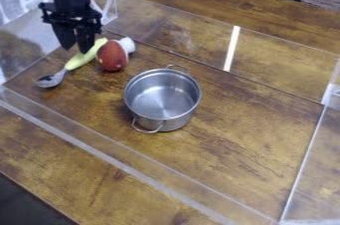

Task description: Move the green spoon to the right

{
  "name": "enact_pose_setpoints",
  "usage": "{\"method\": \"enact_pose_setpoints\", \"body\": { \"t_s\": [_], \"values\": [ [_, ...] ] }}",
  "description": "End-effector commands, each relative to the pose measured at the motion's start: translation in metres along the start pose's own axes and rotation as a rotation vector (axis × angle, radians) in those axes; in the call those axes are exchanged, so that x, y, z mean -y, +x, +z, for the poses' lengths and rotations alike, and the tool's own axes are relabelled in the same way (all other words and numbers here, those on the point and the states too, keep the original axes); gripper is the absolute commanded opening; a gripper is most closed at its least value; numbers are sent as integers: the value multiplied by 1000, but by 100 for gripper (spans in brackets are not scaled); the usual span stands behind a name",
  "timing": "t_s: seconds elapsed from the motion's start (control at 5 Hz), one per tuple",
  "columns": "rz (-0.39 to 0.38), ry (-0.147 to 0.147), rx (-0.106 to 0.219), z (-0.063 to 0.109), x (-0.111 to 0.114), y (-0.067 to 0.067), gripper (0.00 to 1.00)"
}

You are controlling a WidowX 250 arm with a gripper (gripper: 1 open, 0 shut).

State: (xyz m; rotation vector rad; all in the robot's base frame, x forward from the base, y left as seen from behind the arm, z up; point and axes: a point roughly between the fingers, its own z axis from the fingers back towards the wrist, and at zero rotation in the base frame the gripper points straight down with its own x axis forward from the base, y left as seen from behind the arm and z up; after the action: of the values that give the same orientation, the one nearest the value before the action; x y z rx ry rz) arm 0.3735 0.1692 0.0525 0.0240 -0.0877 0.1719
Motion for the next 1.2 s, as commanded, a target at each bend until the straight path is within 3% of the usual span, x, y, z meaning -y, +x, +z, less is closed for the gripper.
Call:
{"method": "enact_pose_setpoints", "body": {
  "t_s": [0.0,0.2,0.8,1.0],
  "values": [
    [-4,16,66,25,-22,4,100],
    [-31,12,66,26,-29,2,100],
    [41,10,65,5,1,13,100],
    [58,12,63,2,-11,9,100]
  ]
}}
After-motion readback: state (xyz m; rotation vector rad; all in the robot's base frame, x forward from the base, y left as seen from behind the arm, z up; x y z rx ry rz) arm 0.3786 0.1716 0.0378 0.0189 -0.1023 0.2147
